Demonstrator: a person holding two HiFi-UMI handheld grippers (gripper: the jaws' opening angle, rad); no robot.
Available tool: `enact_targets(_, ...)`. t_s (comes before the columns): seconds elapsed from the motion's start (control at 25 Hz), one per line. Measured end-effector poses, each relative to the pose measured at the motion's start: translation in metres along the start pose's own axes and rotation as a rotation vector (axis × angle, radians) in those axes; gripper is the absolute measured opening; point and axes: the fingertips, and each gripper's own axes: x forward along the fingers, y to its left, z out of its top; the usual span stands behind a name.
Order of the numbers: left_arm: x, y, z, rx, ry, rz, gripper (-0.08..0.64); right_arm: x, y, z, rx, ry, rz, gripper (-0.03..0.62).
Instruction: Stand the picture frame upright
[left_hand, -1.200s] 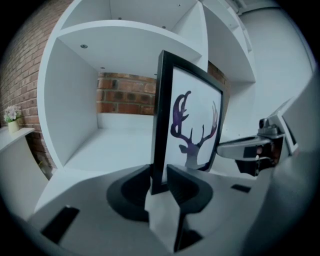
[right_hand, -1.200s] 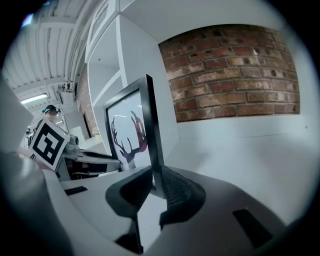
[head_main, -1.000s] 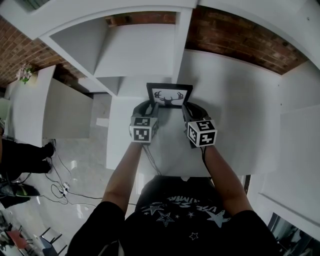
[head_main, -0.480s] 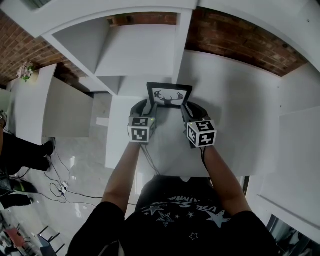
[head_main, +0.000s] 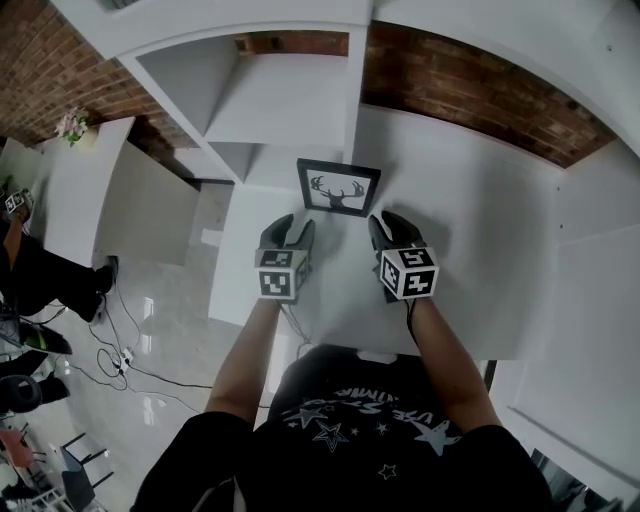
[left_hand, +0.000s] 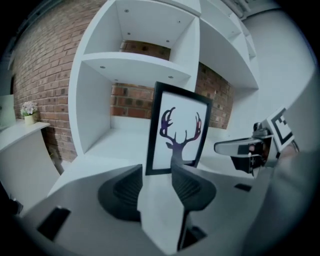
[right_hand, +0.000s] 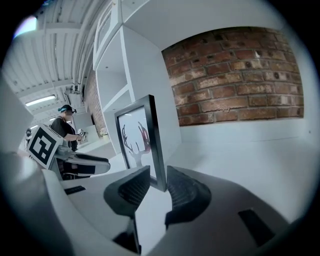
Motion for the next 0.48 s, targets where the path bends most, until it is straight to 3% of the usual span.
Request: enact_targets(0.48, -0.048, -0.074, -0.002, -0.029, -0.072, 0.074, 0.160, -0.057, -0.009, 0.003, -0.022, -0.033, 0.120, 0.095)
